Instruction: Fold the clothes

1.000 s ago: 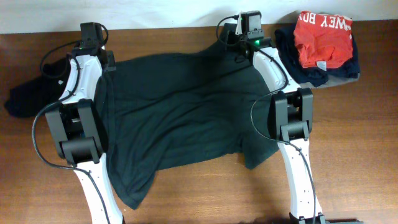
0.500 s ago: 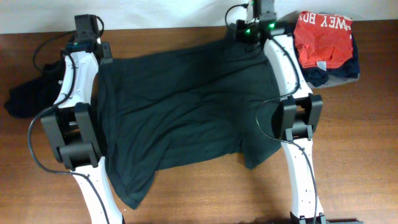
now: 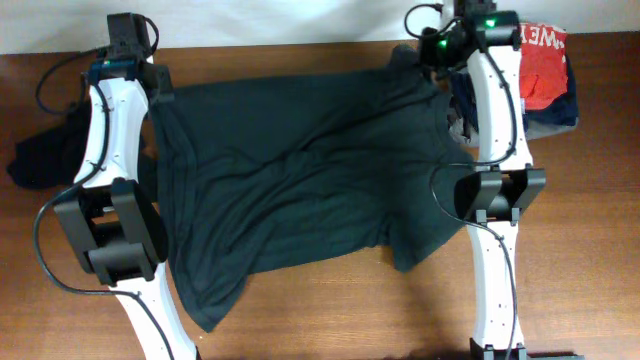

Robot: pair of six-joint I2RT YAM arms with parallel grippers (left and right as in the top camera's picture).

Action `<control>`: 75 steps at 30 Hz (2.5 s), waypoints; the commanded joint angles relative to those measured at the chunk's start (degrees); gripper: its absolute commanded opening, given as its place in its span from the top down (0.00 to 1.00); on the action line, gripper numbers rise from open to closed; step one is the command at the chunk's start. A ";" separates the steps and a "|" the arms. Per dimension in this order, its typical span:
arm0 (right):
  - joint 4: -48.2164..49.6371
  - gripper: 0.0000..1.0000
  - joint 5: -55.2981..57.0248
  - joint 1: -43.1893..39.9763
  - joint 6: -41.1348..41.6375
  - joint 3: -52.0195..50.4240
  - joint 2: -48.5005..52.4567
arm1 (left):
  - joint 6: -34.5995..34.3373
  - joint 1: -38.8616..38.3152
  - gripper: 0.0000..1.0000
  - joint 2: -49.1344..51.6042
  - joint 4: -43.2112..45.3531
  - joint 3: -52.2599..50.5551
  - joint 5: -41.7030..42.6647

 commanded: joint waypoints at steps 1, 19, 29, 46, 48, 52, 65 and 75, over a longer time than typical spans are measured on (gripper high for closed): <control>-2.71 0.96 -0.04 -1.31 -1.53 2.36 -1.66 | 0.48 1.22 0.99 -1.62 -1.29 0.85 -2.71; -17.86 0.96 0.35 -3.48 -5.99 2.19 -1.77 | 0.46 3.23 0.99 -1.62 -12.79 0.85 -2.84; -17.86 0.96 0.17 -3.48 -6.01 2.16 -2.05 | 0.46 2.23 0.99 -1.62 -24.22 0.85 3.08; -17.88 0.96 1.97 -3.02 -9.07 -5.46 -10.67 | 0.24 2.03 0.99 -1.95 -27.12 0.85 6.51; -17.88 0.96 2.58 -2.71 -10.21 -8.07 -12.07 | 0.24 2.01 0.99 -1.95 -26.97 0.85 6.51; -17.88 0.96 5.51 -1.95 -10.36 -12.31 -14.58 | 0.24 2.01 0.99 -1.95 -26.97 0.85 6.51; -17.22 0.96 8.02 -0.87 -11.85 -30.18 -15.10 | 0.26 2.01 1.00 -1.92 -30.51 0.76 6.54; -17.73 0.96 11.26 -0.94 -11.82 -30.21 -15.04 | 0.26 2.01 0.99 -1.92 -34.69 0.00 6.56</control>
